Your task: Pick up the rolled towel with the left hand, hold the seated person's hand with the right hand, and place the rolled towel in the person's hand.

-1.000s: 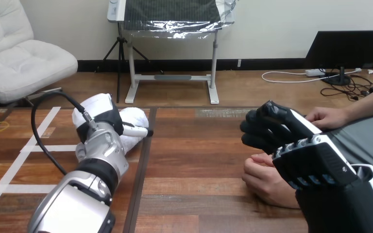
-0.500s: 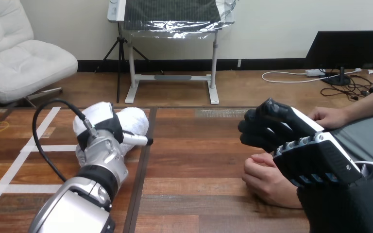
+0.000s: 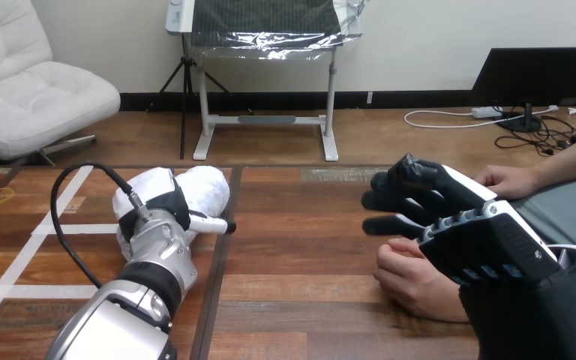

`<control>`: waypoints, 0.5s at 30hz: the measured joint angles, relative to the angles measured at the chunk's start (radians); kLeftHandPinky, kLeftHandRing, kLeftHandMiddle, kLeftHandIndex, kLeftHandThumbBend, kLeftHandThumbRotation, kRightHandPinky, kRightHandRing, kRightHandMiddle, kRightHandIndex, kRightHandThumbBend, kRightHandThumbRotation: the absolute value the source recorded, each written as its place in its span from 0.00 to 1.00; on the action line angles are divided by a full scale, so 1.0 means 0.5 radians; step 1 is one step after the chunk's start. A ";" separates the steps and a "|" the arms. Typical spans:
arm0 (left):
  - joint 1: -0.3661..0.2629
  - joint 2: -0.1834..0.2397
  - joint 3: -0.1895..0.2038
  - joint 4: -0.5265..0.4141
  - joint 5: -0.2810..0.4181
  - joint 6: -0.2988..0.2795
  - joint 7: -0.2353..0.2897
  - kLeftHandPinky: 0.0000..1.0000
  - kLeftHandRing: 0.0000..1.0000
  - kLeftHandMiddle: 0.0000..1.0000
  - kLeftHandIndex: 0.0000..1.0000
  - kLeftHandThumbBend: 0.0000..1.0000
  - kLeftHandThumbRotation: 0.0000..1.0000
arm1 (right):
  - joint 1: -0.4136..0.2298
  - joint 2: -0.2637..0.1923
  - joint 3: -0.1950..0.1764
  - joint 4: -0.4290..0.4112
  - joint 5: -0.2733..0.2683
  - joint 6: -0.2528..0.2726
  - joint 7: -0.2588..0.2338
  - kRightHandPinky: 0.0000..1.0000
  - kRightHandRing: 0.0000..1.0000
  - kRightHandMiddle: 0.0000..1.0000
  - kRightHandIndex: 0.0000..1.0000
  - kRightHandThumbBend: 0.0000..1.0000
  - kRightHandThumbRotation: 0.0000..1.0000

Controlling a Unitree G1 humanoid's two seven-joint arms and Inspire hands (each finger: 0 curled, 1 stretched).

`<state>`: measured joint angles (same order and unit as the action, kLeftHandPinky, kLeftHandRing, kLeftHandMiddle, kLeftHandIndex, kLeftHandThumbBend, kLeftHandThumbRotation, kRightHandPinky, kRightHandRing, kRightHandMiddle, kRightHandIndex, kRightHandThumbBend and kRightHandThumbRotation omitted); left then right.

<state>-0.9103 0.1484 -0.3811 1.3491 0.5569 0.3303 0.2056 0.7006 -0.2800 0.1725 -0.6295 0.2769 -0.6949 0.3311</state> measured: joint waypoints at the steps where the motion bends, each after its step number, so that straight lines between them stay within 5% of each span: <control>1: 0.001 0.000 0.000 0.000 0.000 0.000 -0.002 1.00 1.00 1.00 1.00 0.92 0.50 | 0.000 -0.001 -0.002 0.000 0.002 0.000 0.003 0.70 0.80 0.83 0.84 0.99 1.00; 10: 0.003 -0.003 0.003 0.000 -0.001 0.000 -0.012 1.00 1.00 1.00 0.99 0.89 0.41 | 0.003 -0.013 -0.031 -0.002 0.004 0.008 0.016 0.72 0.81 0.83 0.86 0.98 1.00; 15: 0.003 -0.003 0.008 0.000 -0.005 0.002 -0.009 0.87 0.95 0.97 0.95 0.86 0.31 | 0.012 -0.011 -0.032 -0.016 0.007 0.022 0.013 0.72 0.81 0.83 0.86 0.95 1.00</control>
<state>-0.9089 0.1468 -0.3770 1.3490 0.5542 0.3314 0.2013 0.7068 -0.2856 0.1563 -0.6373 0.2805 -0.6837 0.3374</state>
